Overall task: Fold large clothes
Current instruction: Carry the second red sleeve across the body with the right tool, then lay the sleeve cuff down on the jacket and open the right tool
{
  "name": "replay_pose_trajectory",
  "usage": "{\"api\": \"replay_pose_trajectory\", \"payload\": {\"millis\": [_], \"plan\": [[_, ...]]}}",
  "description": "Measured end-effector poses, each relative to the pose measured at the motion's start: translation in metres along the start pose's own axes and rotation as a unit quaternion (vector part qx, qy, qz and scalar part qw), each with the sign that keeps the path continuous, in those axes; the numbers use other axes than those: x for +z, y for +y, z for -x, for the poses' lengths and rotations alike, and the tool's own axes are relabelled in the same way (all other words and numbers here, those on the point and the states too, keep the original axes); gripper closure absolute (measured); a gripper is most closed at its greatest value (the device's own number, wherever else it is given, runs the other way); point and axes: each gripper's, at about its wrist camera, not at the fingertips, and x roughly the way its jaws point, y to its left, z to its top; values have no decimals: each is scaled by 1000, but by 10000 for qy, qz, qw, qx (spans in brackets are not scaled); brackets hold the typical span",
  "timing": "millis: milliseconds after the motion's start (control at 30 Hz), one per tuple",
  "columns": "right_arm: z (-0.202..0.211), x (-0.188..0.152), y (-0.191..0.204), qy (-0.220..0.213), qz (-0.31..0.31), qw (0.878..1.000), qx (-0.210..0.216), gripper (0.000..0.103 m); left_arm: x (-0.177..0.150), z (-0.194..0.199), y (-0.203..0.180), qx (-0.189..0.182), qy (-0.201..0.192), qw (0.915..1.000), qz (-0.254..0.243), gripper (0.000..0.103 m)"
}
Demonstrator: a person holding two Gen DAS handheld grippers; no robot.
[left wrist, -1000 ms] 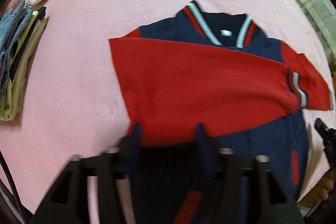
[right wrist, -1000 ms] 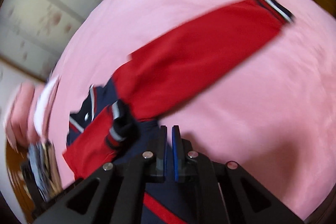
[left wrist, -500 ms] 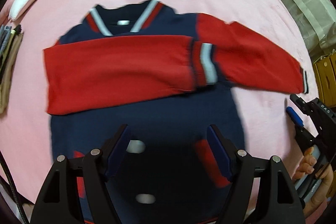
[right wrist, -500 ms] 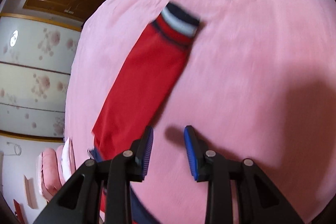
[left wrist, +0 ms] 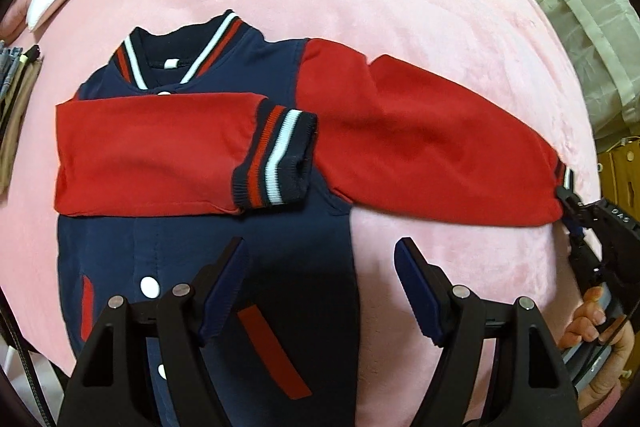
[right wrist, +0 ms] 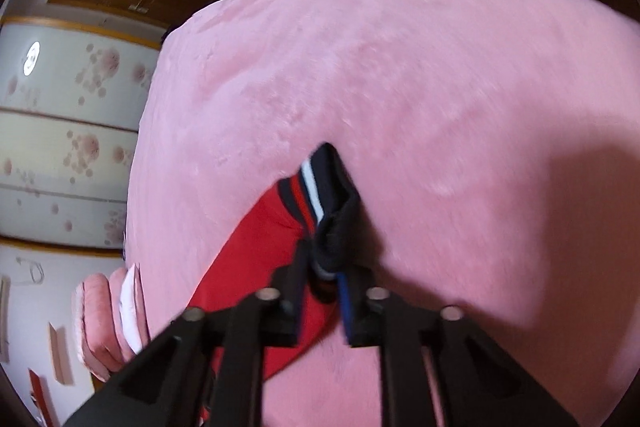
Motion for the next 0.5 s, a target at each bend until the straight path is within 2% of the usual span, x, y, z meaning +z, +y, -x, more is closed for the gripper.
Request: {"api": "replay_pose_trajectory", "payload": {"millis": [233,300,400,500], "plan": [[13,-10,43,-493,772,9939,-611,95,-10,11,30,493,-168,9986,28,29],[21,-17,65,-767,1090,9873,-860,95,-15,17,52,609,-212,9979,91,29],[35,-28,96,-1139,1566,9762,-979,95,-26,26,82,583,-222,9976,285,29],[51,-48,137,-1673,2222,9549,-1035,95,-35,32,121,564,-266,9971,427,29]]}}
